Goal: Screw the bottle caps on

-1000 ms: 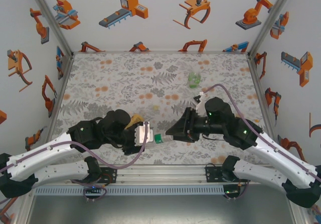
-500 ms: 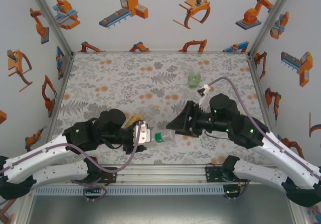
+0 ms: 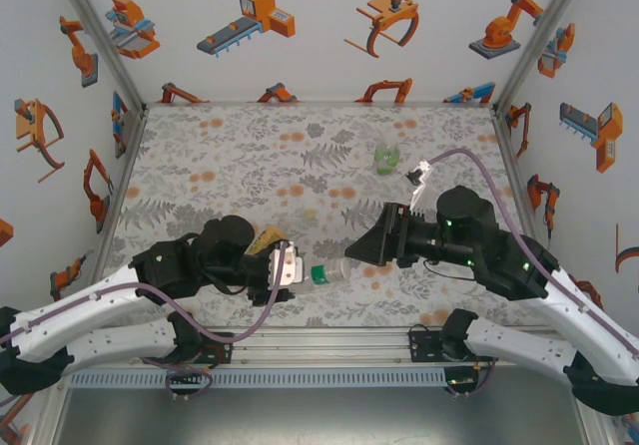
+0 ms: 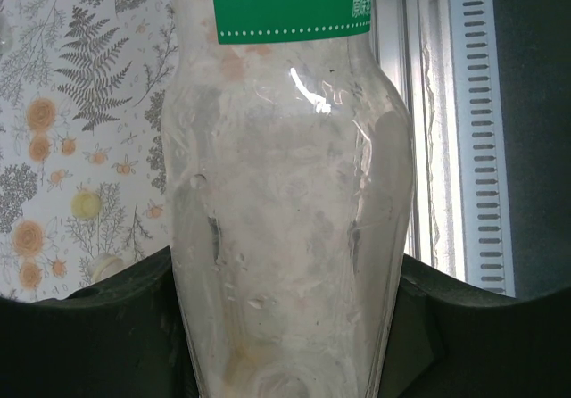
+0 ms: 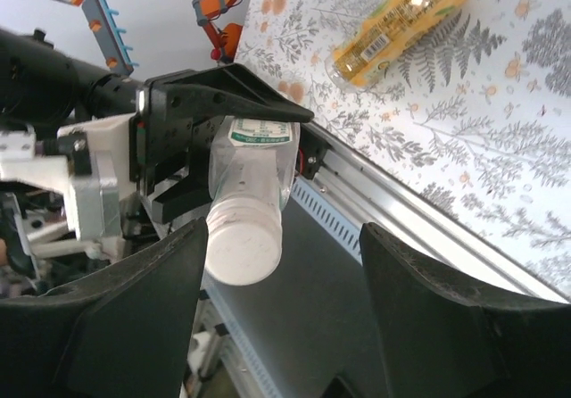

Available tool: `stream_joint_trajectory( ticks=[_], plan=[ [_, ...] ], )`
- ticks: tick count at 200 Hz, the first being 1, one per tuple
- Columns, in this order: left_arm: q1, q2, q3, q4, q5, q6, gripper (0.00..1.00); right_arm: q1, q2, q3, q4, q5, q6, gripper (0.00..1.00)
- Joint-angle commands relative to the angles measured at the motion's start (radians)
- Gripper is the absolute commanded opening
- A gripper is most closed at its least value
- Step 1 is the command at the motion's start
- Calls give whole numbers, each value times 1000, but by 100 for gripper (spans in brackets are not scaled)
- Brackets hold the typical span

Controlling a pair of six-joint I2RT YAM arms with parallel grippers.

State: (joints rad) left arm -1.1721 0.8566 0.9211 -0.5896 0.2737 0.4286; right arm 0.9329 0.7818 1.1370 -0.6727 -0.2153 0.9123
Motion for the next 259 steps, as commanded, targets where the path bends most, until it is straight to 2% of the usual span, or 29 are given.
stream_joint_trajectory(
  ticks=[1,37,68,86,137,184,217,259],
  plan=[
    [-5,8,-8,32,30,7,18,4,-45,-7,107,-20,-177,61],
    [-5,13,-4,50,60,-5,18,4,-130,-99,320,-191,-477,59],
    [-5,11,-2,59,82,-20,18,4,-155,-133,338,-308,-784,60],
    [-6,9,-3,59,77,-30,18,4,-144,-146,345,-358,-870,61],
    [-6,-4,3,59,13,-35,18,4,-106,-206,443,-383,-828,62],
    [-7,-6,-4,60,6,-31,18,4,-95,-248,507,-384,-775,60],
    [-6,-4,-7,66,6,-29,18,5,-88,-255,525,-402,-750,57],
    [-5,-4,-10,74,4,-25,18,6,-97,-250,502,-424,-746,46]
  ],
)
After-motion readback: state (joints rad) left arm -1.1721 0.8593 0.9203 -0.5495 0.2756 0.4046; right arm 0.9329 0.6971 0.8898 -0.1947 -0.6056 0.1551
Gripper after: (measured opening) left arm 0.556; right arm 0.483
